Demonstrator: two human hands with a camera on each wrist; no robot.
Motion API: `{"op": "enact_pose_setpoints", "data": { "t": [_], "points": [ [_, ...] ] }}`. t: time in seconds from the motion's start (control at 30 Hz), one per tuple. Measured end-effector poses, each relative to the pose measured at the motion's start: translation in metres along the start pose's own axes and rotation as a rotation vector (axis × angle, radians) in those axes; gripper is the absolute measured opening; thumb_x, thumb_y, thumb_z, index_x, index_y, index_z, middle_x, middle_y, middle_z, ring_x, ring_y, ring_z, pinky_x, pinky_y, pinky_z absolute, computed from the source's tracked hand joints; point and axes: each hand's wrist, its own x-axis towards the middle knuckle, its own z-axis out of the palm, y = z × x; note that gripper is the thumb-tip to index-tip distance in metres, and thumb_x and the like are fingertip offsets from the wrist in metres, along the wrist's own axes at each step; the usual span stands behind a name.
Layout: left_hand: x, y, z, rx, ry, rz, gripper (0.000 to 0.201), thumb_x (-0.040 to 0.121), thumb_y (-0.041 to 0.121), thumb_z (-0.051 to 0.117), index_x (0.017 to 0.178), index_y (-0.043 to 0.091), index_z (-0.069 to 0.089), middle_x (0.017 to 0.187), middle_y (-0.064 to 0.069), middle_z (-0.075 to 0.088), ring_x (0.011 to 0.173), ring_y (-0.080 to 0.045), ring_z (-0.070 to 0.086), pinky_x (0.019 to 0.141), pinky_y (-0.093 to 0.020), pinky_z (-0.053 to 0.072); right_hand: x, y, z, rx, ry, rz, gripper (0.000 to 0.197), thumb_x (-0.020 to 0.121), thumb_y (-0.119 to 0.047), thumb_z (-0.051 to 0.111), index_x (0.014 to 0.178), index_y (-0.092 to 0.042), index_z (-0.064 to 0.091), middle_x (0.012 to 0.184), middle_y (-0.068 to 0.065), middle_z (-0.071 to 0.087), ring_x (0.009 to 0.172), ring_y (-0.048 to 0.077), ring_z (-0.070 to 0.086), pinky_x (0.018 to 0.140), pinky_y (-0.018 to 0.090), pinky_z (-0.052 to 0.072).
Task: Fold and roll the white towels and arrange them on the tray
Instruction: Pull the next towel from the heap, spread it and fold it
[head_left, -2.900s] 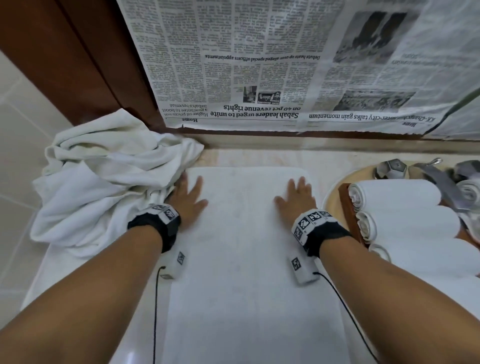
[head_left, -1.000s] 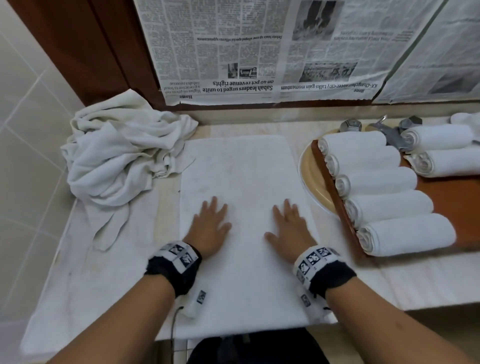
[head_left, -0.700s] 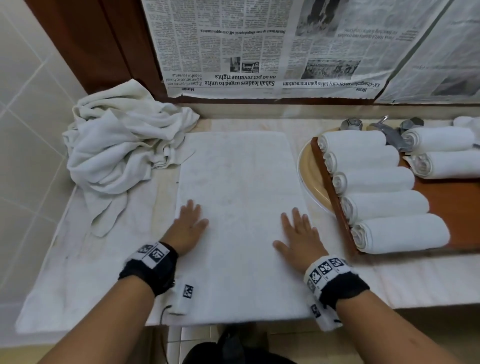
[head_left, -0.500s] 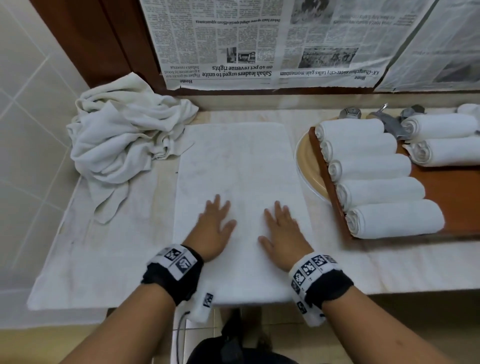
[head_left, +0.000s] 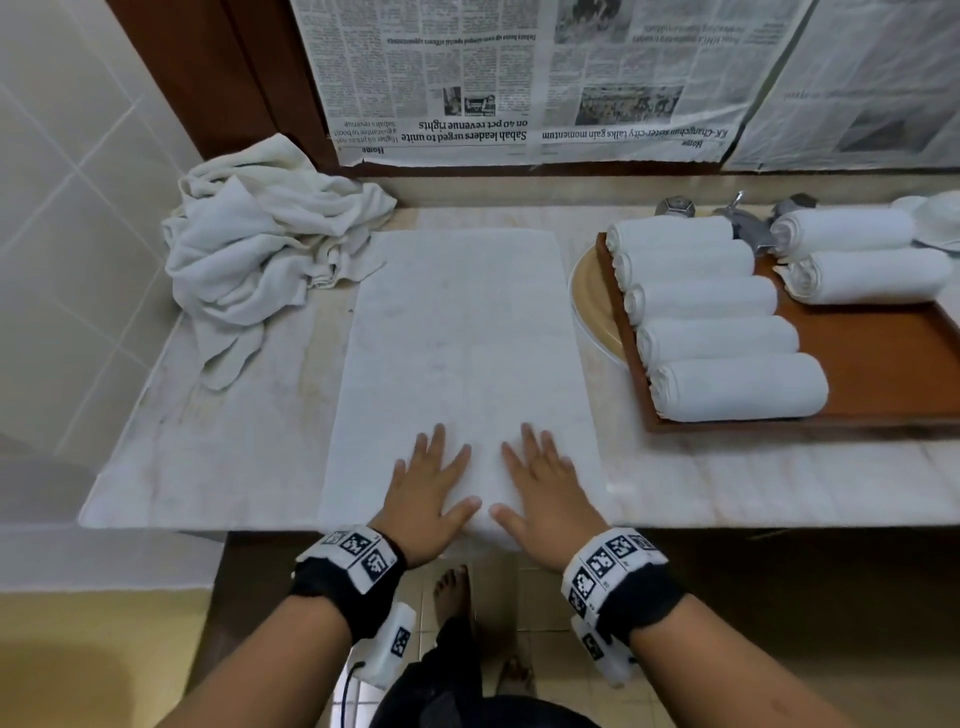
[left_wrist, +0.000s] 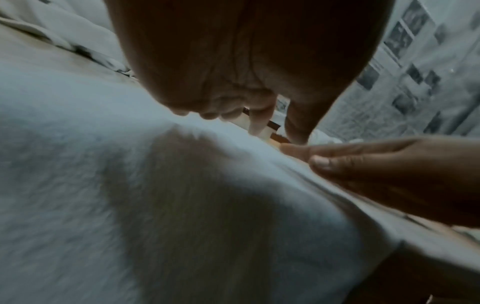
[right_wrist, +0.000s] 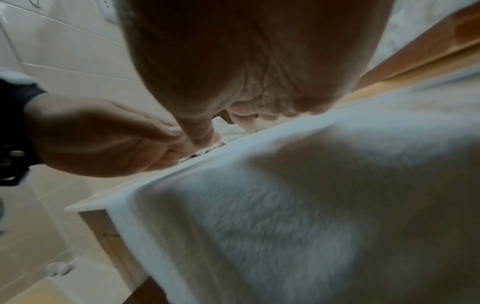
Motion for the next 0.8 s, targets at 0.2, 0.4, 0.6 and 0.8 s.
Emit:
{"op": "enact_pose_setpoints", "data": {
  "t": [0.2,0.4,0.6,0.8],
  "points": [
    [-0.036,-0.064,-0.005,0.186,0.172,-0.518,0.076,0.098,0.062,0.024,0.156,0.028,-0.012,0.16,-0.011,-0.025,0.15,-0.032,-0.013,0.12,-0.052,0.003,-0.023,0.058,0.004,-0.024,0.032,0.283,0.075,0.102,-0.057,0.025,0.157,-0.026,-0.017,0.158,0.003,-0.035,0.148,0.025,-0.026,0.122,0.049,-0.008],
    [-0.031,-0.009,0.02,0.226,0.197,-0.139,0.08,0.095,0.065,0.021,0.153,0.025,-0.016,0.155,-0.007,-0.034,0.145,-0.027,-0.025,0.118,-0.047,-0.006,-0.026,0.004,0.006,-0.025,0.078,0.064,0.074,0.104,-0.047,0.033,0.158,-0.018,-0.01,0.16,0.008,-0.029,0.149,0.027,-0.023,0.123,0.044,-0.006],
    [-0.023,-0.039,0.003,0.225,-0.003,-0.223,0.085,0.087,0.075,0.011,0.156,0.028,-0.009,0.157,-0.001,-0.029,0.149,-0.026,-0.017,0.119,-0.049,-0.001,-0.019,0.04,0.002,-0.065,-0.012,0.195,0.073,0.104,-0.048,0.028,0.158,-0.019,-0.013,0.16,0.004,-0.029,0.151,0.024,-0.019,0.123,0.047,-0.002],
    [-0.001,-0.022,-0.032,0.218,0.158,-0.28,0.073,0.103,0.049,0.03,0.155,0.021,-0.014,0.16,-0.007,-0.027,0.15,-0.03,-0.015,0.12,-0.05,-0.002,0.0,0.022,-0.033,-0.084,0.088,0.176,0.071,0.106,-0.043,0.03,0.158,-0.011,-0.006,0.163,0.011,-0.022,0.152,0.029,-0.013,0.124,0.044,0.002]
  ]
}}
